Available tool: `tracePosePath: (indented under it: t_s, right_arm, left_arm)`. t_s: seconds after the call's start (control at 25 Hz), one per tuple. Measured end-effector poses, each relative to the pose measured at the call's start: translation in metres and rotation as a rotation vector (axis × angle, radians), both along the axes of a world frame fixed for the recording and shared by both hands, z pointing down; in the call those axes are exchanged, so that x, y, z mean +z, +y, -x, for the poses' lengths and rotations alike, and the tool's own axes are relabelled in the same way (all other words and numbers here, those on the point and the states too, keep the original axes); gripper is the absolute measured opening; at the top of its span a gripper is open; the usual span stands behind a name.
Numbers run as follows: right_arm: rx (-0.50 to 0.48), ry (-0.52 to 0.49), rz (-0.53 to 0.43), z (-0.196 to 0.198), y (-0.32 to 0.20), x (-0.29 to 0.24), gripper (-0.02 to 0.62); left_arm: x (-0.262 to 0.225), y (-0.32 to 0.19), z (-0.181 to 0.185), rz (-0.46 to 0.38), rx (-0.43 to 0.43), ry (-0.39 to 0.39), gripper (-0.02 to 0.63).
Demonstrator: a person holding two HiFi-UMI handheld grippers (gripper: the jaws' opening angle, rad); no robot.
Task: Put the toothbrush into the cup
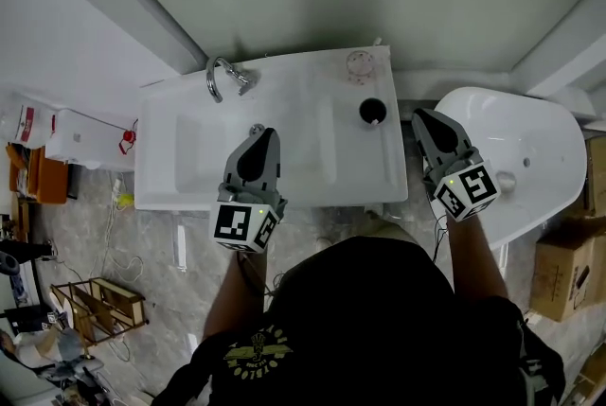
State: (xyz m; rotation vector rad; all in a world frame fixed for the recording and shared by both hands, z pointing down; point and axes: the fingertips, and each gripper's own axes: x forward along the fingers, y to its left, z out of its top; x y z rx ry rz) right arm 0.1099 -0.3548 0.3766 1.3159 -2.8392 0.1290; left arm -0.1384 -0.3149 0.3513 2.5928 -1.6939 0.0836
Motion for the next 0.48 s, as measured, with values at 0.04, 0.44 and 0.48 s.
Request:
tracePosePath:
  t_s: [0.04,0.44,0.48]
  right_arm:
    - [0.013,-0.002,-0.005,0.0,0.005,-0.003,0.011]
    - [0.11,0.001,-0.019,0.011,0.06,-0.013,0.011]
    - [0.111,0.001,-0.02,0.014,0.064,-0.014,0.011]
  left_arm:
    - [-0.002,0.004,0.001,-0.005,0.009,-0.002,0.011]
    - [-0.003,0.044,0.023,-0.013,0.076,0.002,0.011]
    - [-0.003,0.047,0.027,-0.013,0.077,0.002,0.011]
